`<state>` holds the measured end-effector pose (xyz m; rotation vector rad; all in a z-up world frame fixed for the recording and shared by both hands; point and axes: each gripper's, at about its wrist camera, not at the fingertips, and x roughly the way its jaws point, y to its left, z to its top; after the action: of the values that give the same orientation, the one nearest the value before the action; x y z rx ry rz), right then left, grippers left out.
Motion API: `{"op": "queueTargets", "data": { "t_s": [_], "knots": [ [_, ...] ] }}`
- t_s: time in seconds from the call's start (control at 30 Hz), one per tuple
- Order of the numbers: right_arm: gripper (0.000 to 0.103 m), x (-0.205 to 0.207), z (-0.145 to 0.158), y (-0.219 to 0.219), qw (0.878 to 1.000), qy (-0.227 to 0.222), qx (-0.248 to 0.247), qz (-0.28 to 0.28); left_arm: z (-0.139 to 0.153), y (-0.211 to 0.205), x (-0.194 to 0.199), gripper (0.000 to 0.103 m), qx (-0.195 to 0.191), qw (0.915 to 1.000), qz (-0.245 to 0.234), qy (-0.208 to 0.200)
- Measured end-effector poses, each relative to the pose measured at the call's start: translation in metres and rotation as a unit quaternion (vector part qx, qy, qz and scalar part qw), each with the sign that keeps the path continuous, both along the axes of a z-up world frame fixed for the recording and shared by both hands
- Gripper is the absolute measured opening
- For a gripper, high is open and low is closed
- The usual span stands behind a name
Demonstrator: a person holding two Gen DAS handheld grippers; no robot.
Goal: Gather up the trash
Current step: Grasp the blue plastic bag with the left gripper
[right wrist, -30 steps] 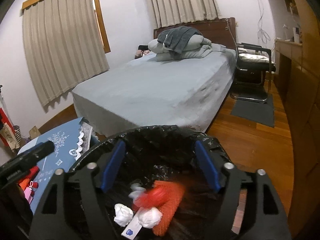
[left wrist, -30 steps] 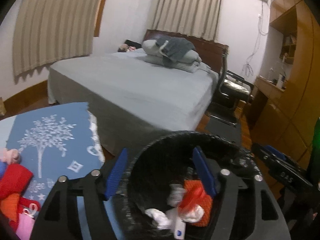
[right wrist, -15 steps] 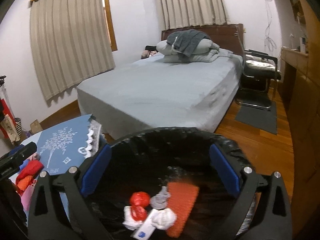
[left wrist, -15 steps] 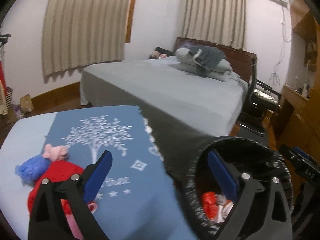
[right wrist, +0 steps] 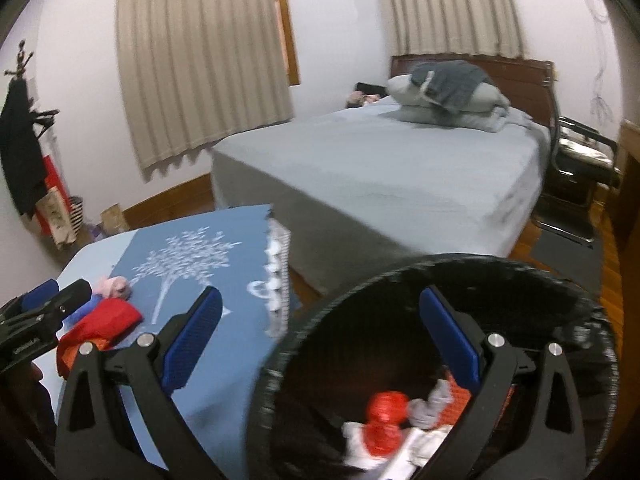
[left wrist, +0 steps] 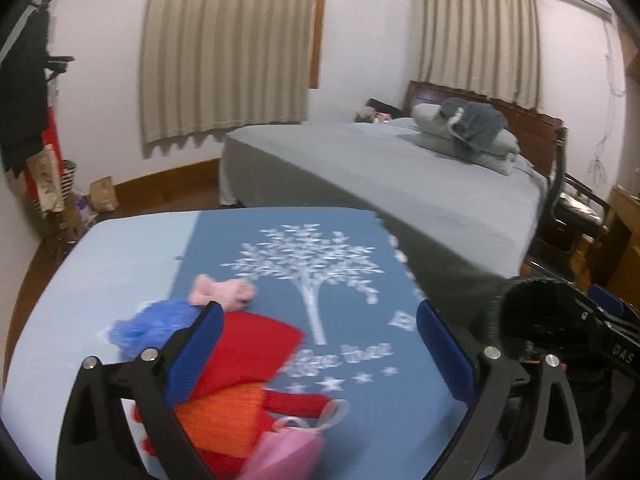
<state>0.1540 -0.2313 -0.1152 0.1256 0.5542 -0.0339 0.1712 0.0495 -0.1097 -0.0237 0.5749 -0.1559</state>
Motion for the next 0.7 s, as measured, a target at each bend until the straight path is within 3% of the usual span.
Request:
{"op": "queueTargets", "data": {
  "t_s": [0.4,0.7],
  "knots": [
    [0.096,0.042,-0.009,0.061,0.998,0.012,-0.004,0.054,-0.018,0.094,0.028,0.095,0.022,0.9961,0.084,0.017],
    [0.096,0.066,-0.024,0.1,0.996,0.027,-0.011,0.088,-0.044,0.13,0.046,0.093,0.014,0.9933,0.103,0.051]
  ]
}}
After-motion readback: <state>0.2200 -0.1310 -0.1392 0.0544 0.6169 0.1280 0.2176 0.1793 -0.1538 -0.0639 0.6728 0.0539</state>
